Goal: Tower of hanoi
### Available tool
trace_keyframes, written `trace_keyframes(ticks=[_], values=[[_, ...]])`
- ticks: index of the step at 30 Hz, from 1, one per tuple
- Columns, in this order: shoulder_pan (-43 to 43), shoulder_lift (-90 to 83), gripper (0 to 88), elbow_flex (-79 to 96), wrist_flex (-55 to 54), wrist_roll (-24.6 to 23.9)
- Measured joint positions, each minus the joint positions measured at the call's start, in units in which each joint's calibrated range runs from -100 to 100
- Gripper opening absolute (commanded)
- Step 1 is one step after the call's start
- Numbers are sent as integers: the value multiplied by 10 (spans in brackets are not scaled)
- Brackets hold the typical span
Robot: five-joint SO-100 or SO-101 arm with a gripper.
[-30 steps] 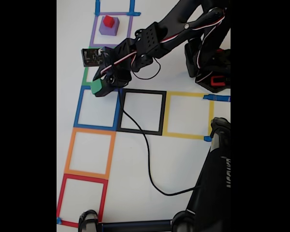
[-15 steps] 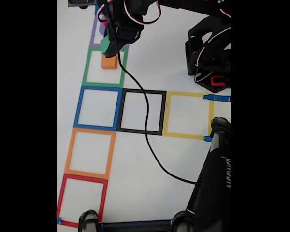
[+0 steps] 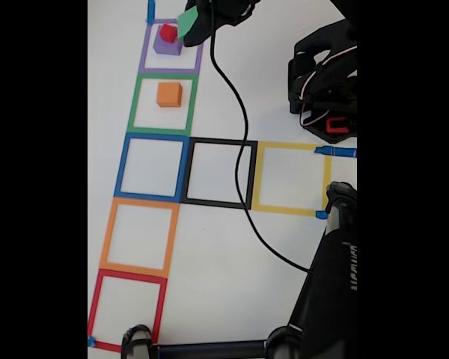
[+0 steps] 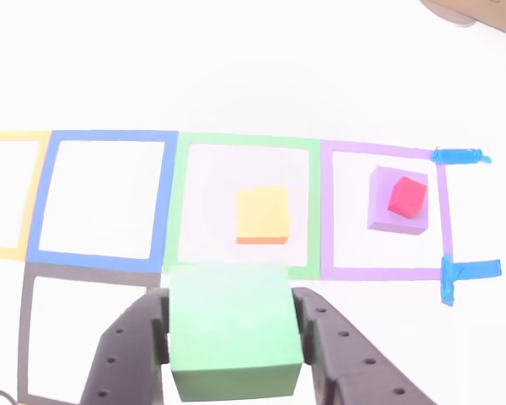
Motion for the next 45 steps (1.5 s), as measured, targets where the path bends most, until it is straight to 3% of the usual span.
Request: trace_keyframes(ticks=[8, 16, 26, 35, 45], values=[[51, -89, 81, 342, -238, -4], [53, -74, 82, 650, -589, -4], [54, 118, 82, 752, -974, -4], [54, 260, 82, 777, -1168, -4], [71, 309, 82, 807, -1243, -4]])
